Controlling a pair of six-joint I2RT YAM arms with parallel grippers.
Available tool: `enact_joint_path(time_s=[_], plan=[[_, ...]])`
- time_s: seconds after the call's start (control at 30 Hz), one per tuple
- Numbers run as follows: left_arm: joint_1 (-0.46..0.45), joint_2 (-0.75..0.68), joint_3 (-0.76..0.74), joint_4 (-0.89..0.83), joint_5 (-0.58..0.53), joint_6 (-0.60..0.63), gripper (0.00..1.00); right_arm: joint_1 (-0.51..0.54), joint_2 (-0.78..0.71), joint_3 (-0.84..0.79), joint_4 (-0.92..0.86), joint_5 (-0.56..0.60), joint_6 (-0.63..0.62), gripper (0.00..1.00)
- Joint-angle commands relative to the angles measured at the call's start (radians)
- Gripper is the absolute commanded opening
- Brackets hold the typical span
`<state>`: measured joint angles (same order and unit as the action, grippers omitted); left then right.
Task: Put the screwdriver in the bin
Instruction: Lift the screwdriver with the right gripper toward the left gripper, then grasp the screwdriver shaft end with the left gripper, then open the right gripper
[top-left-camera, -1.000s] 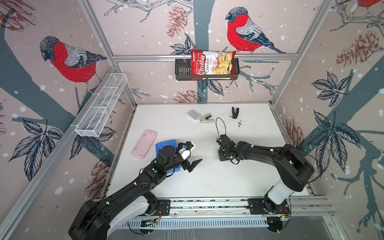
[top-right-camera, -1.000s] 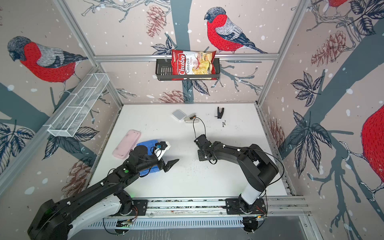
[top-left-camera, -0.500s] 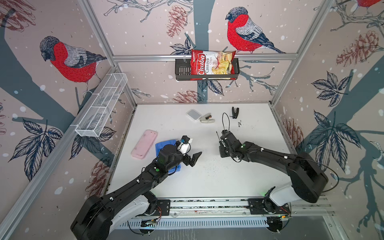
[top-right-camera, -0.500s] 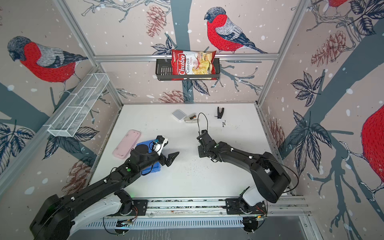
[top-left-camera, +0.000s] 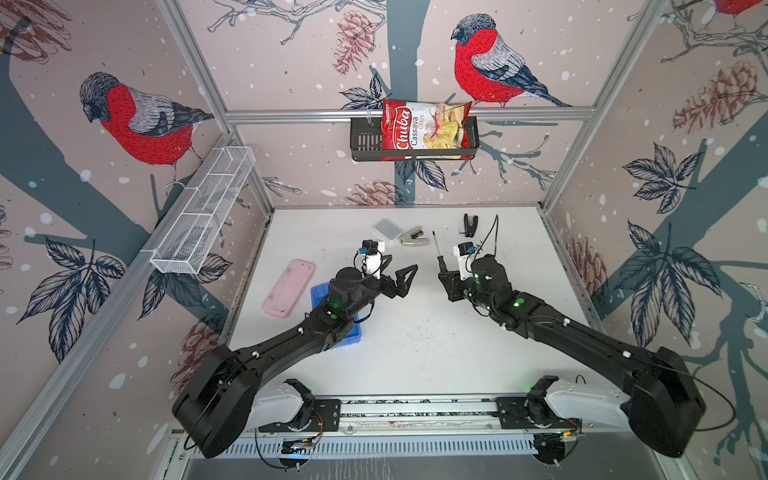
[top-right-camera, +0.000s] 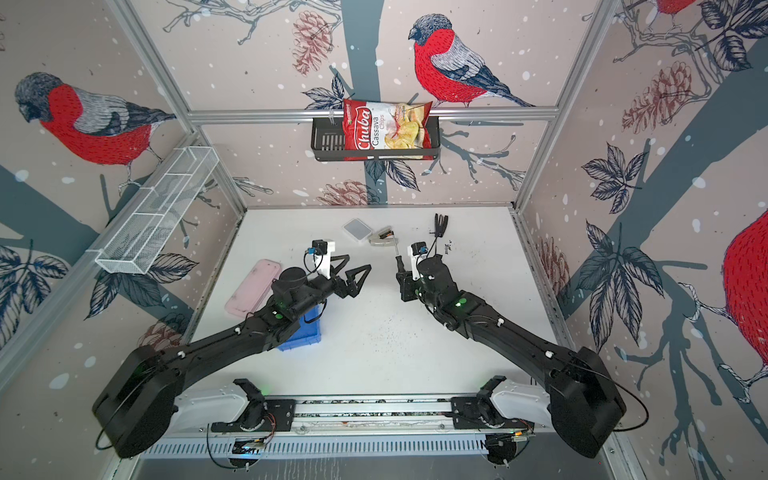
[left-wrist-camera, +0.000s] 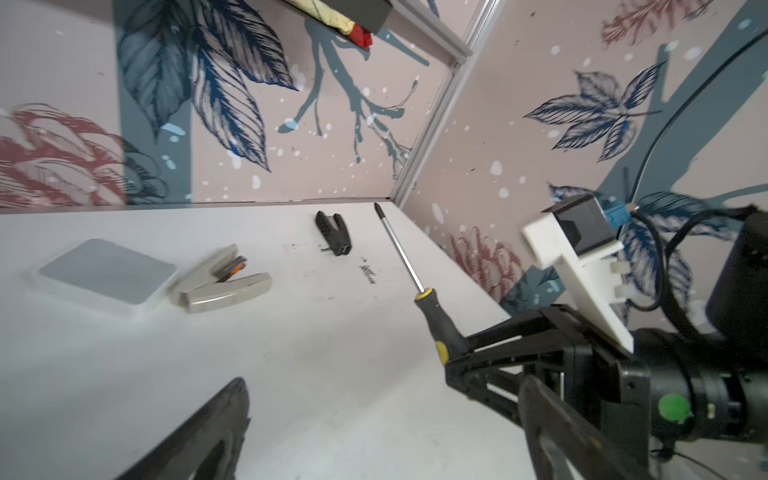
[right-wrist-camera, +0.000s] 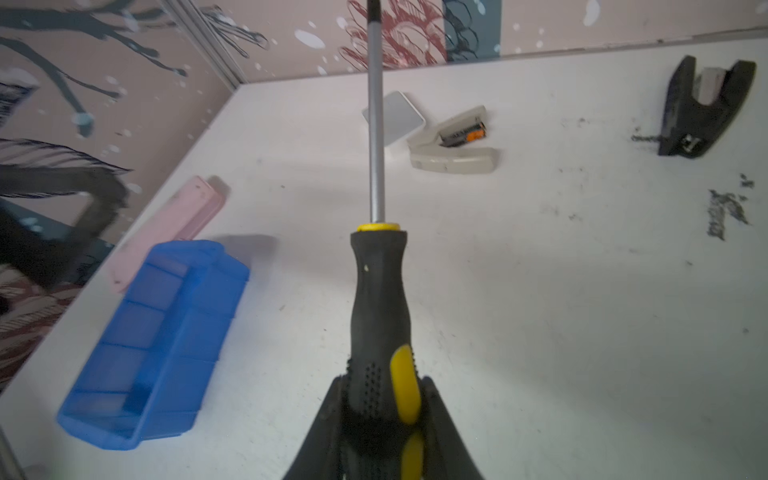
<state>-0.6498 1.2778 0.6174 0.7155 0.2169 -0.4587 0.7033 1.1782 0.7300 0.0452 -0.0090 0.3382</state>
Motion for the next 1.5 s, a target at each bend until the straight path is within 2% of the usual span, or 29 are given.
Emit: enact_joint_path(time_s=[0.0, 0.2, 0.4, 0.53, 0.67, 1.1, 1.33, 1.47], plan=[[0.003, 0.056, 0.041, 0.176, 0.128, -0.172, 1.0, -0.005, -0.032, -0.013, 0.109, -0.114, -0.068, 0.04], [0.001, 0.158, 0.079, 0.394, 0.216, -0.375, 0.98, -0.015, -0.07, -0.028, 0.149, -0.213, -0.11, 0.02], [-0.004, 0.204, 0.091, 0.436, 0.238, -0.399, 0.89, -0.022, -0.087, -0.029, 0.192, -0.284, -0.111, 0.02], [-0.011, 0.224, 0.125, 0.417, 0.266, -0.403, 0.8, -0.032, -0.099, -0.025, 0.216, -0.36, -0.117, 0.02], [-0.017, 0.247, 0.136, 0.433, 0.289, -0.411, 0.71, -0.037, -0.109, -0.023, 0.237, -0.37, -0.122, 0.01], [-0.017, 0.262, 0.142, 0.461, 0.32, -0.406, 0.27, -0.043, -0.093, -0.012, 0.212, -0.399, -0.127, 0.01], [-0.017, 0.252, 0.131, 0.456, 0.315, -0.39, 0.11, -0.042, -0.089, -0.012, 0.21, -0.395, -0.125, 0.01], [-0.017, 0.245, 0.128, 0.442, 0.312, -0.374, 0.04, -0.042, -0.084, -0.006, 0.194, -0.397, -0.133, 0.07]])
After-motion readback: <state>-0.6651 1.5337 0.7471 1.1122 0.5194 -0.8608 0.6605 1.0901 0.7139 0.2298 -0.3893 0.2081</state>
